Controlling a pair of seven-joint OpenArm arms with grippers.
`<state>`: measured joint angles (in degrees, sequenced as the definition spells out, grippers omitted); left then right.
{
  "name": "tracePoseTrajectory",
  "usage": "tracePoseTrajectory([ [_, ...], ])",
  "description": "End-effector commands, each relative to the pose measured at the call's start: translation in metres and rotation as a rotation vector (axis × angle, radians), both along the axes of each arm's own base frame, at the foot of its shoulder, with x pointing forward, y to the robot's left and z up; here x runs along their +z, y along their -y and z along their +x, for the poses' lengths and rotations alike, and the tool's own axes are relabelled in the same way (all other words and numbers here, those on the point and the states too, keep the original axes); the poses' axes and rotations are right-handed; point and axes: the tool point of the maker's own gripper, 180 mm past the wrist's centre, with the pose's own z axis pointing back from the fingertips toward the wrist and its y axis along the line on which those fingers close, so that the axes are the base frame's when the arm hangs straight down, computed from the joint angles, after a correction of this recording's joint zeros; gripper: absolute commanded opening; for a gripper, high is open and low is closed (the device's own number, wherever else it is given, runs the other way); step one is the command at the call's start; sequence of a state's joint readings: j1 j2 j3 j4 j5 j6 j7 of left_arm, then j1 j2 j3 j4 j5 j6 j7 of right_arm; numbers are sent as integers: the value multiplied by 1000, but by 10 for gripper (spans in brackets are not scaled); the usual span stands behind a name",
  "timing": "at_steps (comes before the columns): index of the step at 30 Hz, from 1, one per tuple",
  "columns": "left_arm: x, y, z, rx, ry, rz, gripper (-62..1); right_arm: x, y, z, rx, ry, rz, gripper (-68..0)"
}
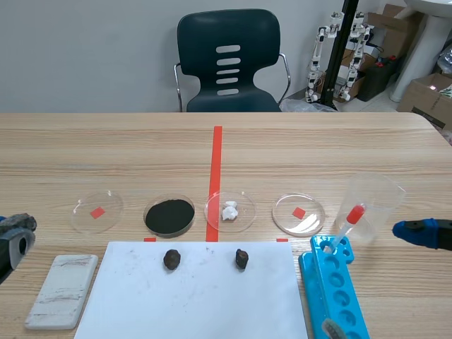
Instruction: Lower the mineral onto the iron filings and hold still
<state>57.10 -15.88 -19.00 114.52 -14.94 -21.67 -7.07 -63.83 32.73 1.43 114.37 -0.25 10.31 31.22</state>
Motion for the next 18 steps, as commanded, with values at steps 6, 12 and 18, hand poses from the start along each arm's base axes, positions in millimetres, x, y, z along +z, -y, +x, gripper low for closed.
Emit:
tracePoseTrajectory([
  [6,-7,1,17,-2,-46,52,-466,6,0,3,3,23,9,-20],
  [12,-23,17,37,-23,-149,61,-466,6,0,3,3,23,10,-20],
  [18,-48,25,64,64,-283,62,-466,6,0,3,3,23,10,-20],
])
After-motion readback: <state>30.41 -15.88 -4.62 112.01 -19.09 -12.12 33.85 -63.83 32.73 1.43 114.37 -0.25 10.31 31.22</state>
